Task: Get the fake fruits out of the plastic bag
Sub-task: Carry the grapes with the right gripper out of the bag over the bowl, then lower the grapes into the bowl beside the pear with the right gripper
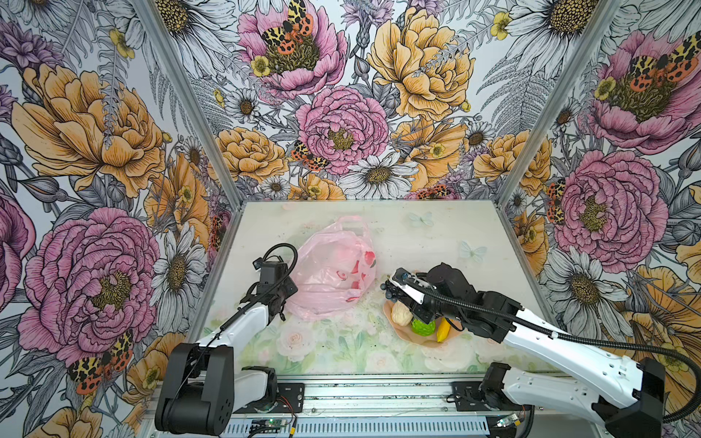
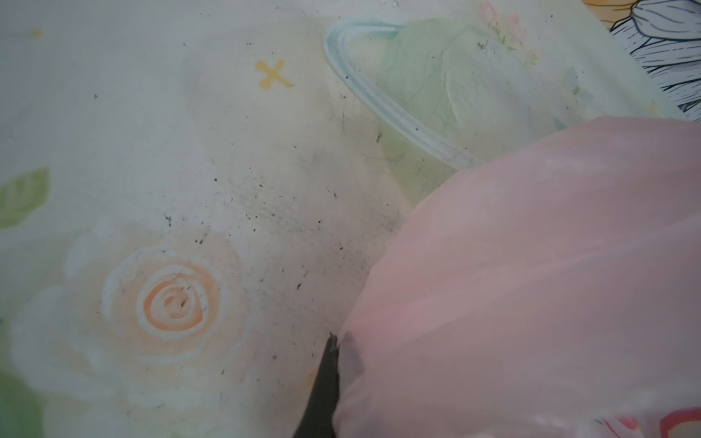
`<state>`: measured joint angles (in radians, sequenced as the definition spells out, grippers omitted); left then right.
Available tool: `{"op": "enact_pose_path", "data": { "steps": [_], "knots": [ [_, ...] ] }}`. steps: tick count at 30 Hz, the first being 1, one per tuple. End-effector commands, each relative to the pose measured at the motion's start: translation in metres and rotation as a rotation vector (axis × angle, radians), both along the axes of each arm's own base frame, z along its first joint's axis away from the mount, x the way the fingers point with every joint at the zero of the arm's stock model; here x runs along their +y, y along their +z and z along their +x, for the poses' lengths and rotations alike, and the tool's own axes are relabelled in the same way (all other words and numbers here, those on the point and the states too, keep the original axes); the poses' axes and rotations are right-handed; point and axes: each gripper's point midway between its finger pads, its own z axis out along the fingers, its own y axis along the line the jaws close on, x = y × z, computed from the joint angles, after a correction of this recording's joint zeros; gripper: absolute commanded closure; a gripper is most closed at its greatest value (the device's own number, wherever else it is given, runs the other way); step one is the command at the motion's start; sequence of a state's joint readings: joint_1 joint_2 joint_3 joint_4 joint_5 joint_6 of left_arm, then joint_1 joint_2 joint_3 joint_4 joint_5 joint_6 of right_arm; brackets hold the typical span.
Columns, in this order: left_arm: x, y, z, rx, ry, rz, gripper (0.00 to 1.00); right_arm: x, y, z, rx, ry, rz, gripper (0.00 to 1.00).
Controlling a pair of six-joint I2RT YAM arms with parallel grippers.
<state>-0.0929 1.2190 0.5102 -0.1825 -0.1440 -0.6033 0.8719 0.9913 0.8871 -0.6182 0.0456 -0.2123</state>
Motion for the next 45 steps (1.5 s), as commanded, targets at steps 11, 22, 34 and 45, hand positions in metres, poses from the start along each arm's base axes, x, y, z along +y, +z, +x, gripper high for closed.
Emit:
{"op": "enact_pose_path", "data": {
  "steps": [11, 22, 34, 45],
  "knots": [
    [-0.001, -0.004, 0.001, 0.002, -0.014, -0.012, 0.97, -0.031, -0.042, -0.033, 0.092, 0.094, -0.192, 0.62],
    [-0.001, -0.004, 0.001, 0.003, -0.014, -0.010, 0.98, -0.043, -0.056, -0.039, 0.048, 0.125, -0.252, 0.60],
    [-0.002, -0.004, 0.001, 0.004, -0.017, -0.010, 0.97, -0.041, -0.070, -0.043, 0.051, 0.159, -0.281, 0.56],
    [-0.002, -0.004, 0.001, 0.002, -0.020, -0.011, 0.97, -0.036, -0.081, -0.040, 0.059, 0.165, -0.306, 0.54]
  ]
}}
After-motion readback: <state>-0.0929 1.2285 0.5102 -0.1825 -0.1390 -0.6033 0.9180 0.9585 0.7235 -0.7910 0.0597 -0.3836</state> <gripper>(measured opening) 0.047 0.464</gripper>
